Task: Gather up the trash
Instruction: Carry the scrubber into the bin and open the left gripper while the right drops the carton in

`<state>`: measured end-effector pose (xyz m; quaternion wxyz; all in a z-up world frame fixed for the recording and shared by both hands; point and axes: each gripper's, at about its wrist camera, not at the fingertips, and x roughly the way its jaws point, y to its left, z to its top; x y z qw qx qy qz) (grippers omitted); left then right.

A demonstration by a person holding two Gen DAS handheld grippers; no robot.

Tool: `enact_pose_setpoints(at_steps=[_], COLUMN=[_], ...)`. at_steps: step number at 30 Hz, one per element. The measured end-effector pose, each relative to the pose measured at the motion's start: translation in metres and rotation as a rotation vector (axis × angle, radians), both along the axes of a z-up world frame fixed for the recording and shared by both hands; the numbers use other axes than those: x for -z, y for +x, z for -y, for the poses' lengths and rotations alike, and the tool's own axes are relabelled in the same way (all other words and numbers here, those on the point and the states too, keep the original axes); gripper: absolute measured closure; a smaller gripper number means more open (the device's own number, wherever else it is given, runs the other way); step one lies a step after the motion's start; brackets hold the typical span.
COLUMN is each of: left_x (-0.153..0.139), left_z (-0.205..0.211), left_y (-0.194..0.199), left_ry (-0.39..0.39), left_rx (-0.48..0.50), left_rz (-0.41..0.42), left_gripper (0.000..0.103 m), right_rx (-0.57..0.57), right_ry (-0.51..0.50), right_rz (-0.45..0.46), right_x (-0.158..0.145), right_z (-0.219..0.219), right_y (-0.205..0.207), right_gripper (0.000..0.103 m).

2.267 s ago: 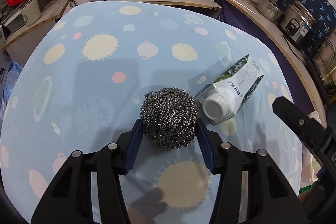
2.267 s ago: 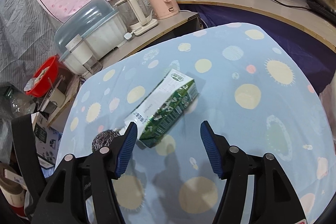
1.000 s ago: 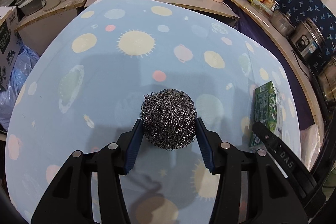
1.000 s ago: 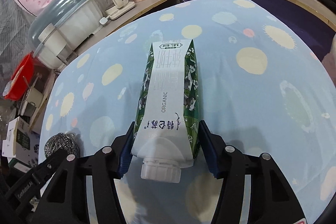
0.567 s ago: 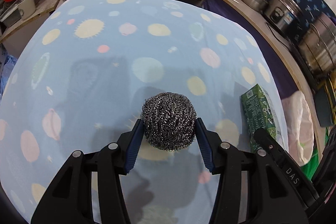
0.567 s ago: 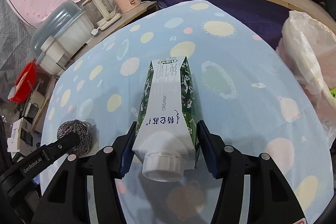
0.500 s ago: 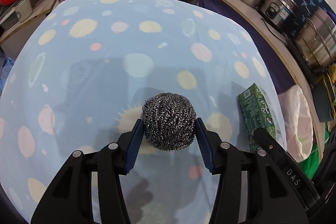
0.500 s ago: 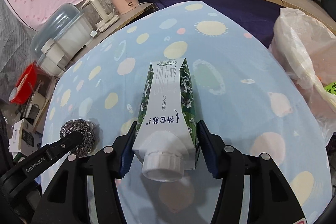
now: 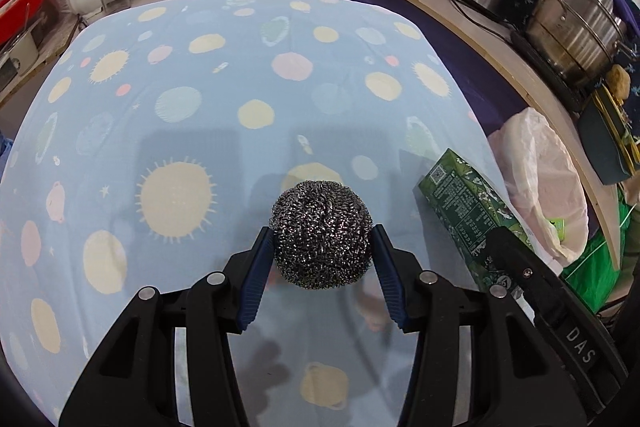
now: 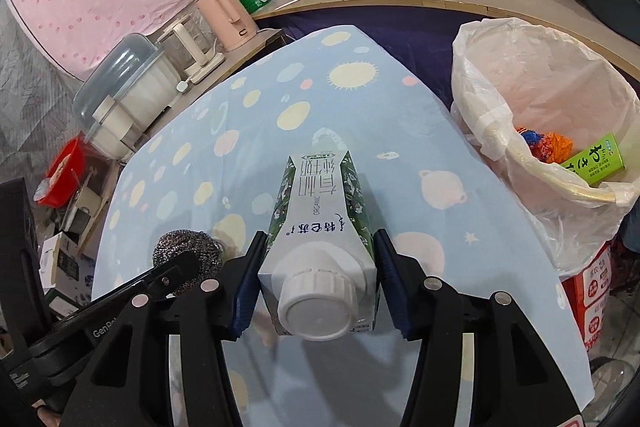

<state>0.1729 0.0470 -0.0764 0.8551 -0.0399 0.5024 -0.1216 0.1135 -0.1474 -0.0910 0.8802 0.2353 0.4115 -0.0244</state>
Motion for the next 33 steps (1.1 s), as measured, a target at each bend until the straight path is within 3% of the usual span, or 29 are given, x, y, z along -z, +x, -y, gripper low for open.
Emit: enact_pose_setpoints(at_steps=[13,33], left_x=[-0.018,-0.064], left_z=[0.075,0.181], left_y=[-0.026,-0.050], left_ry=[0.040,0.012], left_rx=[0.109,0.321], left_rz=[0.042,0.116], left_gripper=[0.056,0.056], right_rx=[0.093,0.316], right_ry=[0.050,0.055], right_rz=[0.087,0.238], right_x=[-0.024,-0.066], right_z=[0.067,0.178], right_y=[-0.044,-0.093], right_gripper=[0.052,0.052])
